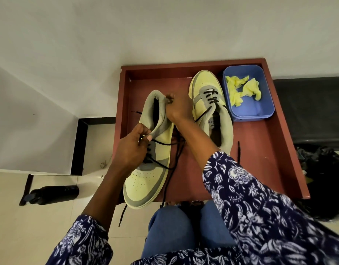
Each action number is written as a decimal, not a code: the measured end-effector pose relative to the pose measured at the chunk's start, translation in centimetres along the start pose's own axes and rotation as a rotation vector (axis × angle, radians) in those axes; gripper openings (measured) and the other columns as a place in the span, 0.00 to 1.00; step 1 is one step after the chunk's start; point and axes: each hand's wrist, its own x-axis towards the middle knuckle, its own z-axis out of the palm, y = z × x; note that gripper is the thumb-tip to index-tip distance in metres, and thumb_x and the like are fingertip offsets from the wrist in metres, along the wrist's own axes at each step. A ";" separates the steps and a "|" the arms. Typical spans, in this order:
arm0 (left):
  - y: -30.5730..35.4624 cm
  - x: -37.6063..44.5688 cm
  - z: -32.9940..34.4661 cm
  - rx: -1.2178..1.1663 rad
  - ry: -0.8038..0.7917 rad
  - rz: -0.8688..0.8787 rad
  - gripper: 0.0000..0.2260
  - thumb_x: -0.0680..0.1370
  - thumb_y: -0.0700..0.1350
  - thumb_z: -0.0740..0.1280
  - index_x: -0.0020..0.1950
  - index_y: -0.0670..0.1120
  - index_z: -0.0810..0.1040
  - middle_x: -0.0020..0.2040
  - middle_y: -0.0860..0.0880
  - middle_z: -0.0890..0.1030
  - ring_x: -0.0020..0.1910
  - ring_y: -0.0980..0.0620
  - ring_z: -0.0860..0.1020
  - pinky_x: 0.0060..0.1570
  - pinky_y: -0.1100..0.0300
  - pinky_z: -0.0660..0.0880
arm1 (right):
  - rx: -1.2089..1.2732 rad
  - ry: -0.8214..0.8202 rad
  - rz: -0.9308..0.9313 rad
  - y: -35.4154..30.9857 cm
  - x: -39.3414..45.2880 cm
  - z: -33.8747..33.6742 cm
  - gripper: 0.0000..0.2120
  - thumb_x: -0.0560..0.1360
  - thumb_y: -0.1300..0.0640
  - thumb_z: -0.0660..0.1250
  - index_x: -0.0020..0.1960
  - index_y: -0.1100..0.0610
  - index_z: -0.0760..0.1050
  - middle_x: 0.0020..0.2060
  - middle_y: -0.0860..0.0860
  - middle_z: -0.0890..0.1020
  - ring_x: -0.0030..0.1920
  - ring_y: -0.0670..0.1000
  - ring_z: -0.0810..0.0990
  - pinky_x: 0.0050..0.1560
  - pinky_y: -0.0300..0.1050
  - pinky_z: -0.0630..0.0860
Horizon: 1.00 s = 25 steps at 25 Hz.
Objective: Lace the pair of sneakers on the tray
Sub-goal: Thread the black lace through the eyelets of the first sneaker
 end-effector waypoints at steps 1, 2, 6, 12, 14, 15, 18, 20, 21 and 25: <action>0.0 0.0 0.1 0.003 0.003 -0.002 0.02 0.80 0.43 0.60 0.48 0.46 0.71 0.36 0.53 0.74 0.34 0.56 0.71 0.31 0.66 0.66 | 0.017 0.014 -0.003 0.0 -0.5 0.0 0.11 0.75 0.64 0.60 0.49 0.68 0.80 0.48 0.64 0.82 0.51 0.62 0.79 0.54 0.56 0.73; 0.0 0.0 0.1 0.002 0.007 -0.005 0.02 0.80 0.43 0.60 0.48 0.46 0.71 0.36 0.53 0.74 0.34 0.57 0.71 0.31 0.67 0.66 | 0.029 0.026 -0.010 0.1 -1.0 0.1 0.11 0.76 0.64 0.60 0.49 0.68 0.80 0.46 0.64 0.82 0.49 0.63 0.79 0.52 0.57 0.74; 0.0 0.0 0.2 0.016 0.012 -0.003 0.02 0.80 0.43 0.59 0.48 0.47 0.70 0.37 0.52 0.75 0.34 0.56 0.72 0.30 0.67 0.66 | 0.062 0.092 -0.008 1.4 -4.0 0.9 0.11 0.75 0.67 0.59 0.49 0.69 0.79 0.47 0.66 0.82 0.49 0.64 0.79 0.50 0.57 0.75; -0.2 -0.1 0.3 0.054 0.022 0.032 0.03 0.80 0.44 0.59 0.47 0.47 0.69 0.35 0.50 0.74 0.31 0.55 0.70 0.28 0.66 0.66 | 0.105 0.155 0.107 3.2 -6.2 3.1 0.14 0.77 0.63 0.60 0.60 0.56 0.77 0.55 0.56 0.80 0.55 0.54 0.78 0.56 0.43 0.72; -0.3 -0.1 0.4 0.071 0.032 0.049 0.03 0.80 0.43 0.59 0.47 0.48 0.69 0.37 0.50 0.75 0.31 0.56 0.71 0.27 0.70 0.66 | 0.129 0.166 0.108 2.9 -5.2 2.7 0.14 0.76 0.63 0.61 0.58 0.57 0.79 0.55 0.56 0.81 0.56 0.55 0.79 0.56 0.44 0.73; -0.3 -0.2 0.4 0.075 0.036 0.053 0.03 0.80 0.43 0.59 0.47 0.48 0.69 0.38 0.50 0.76 0.32 0.56 0.71 0.26 0.71 0.66 | 0.131 0.163 0.119 2.5 -4.6 2.2 0.14 0.76 0.63 0.61 0.58 0.58 0.79 0.55 0.55 0.82 0.56 0.55 0.79 0.56 0.43 0.72; -0.4 -0.2 0.4 0.075 0.040 0.069 0.03 0.80 0.42 0.59 0.46 0.48 0.69 0.39 0.48 0.77 0.33 0.56 0.72 0.25 0.73 0.68 | 0.125 0.140 0.146 1.0 -2.4 0.8 0.14 0.75 0.65 0.60 0.58 0.60 0.78 0.56 0.55 0.81 0.58 0.53 0.77 0.55 0.37 0.68; -0.4 -0.2 0.5 0.057 0.044 0.080 0.04 0.80 0.42 0.59 0.46 0.48 0.69 0.38 0.48 0.76 0.31 0.56 0.70 0.24 0.74 0.67 | 0.099 0.092 0.130 0.0 -0.6 0.0 0.14 0.75 0.66 0.60 0.57 0.59 0.78 0.56 0.55 0.81 0.59 0.53 0.77 0.54 0.36 0.67; -0.4 -0.1 0.5 0.048 0.044 0.082 0.04 0.80 0.41 0.59 0.45 0.48 0.69 0.37 0.49 0.75 0.30 0.56 0.70 0.24 0.74 0.66 | 0.062 0.048 0.113 -0.4 0.2 -0.3 0.14 0.75 0.66 0.59 0.57 0.59 0.79 0.56 0.55 0.81 0.59 0.54 0.77 0.55 0.38 0.68; -0.3 -0.2 0.5 0.025 0.041 0.067 0.03 0.80 0.41 0.59 0.46 0.47 0.69 0.35 0.52 0.73 0.30 0.57 0.69 0.23 0.74 0.66 | -0.027 -0.050 0.062 -0.2 1.4 -0.4 0.15 0.76 0.66 0.59 0.58 0.59 0.78 0.58 0.55 0.80 0.60 0.53 0.77 0.55 0.35 0.67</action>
